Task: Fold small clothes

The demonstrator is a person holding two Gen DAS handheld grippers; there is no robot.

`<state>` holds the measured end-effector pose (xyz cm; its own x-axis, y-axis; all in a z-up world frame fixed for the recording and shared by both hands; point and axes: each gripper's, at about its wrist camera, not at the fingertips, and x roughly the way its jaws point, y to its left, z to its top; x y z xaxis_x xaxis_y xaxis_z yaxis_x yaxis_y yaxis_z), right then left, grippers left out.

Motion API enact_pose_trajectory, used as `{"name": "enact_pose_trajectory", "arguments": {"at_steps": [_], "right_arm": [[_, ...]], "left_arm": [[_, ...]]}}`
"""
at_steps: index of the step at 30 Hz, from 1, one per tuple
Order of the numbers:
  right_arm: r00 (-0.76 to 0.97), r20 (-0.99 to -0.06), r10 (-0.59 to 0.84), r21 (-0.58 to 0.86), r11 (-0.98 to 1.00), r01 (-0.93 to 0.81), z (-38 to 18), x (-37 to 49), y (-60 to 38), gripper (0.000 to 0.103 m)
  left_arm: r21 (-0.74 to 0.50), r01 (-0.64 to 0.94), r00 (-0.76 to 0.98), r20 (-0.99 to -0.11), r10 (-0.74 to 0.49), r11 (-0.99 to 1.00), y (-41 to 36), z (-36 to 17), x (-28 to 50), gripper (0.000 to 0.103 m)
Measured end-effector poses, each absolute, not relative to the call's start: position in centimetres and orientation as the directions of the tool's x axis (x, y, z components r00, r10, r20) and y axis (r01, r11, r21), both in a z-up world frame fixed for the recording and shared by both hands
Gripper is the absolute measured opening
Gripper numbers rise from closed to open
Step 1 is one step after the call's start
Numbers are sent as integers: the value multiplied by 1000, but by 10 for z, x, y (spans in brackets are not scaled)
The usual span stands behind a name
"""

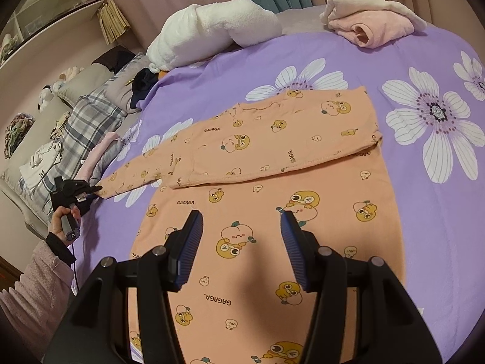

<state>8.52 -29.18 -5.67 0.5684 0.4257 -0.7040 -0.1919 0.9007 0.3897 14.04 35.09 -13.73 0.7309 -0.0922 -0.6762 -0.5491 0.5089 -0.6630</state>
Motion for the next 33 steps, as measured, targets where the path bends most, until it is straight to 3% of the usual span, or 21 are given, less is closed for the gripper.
{"name": "enact_pose_trajectory", "arguments": {"at_steps": [10,18,26,33], "right_arm": [[573,-685,450,423,886,-189,-61,81,-297,54],[595,-654,467,474,866,-159,-64,76,-320,54],[613,-638,467,515,850,-111,-75,73,-349,54],[620,-640,454,542,839,-55,-88,72,-370,54]], "left_arm": [[-562,-336,769,-627,-125,756,261,-51,161,8],[-481,-180,761,-621,-188,858,162,-16,188,8],[-373,-68,724,-656,-211,925,62,-20,209,8],[-306,19,660,-711,-242,952,-24,-58,219,8]]}}
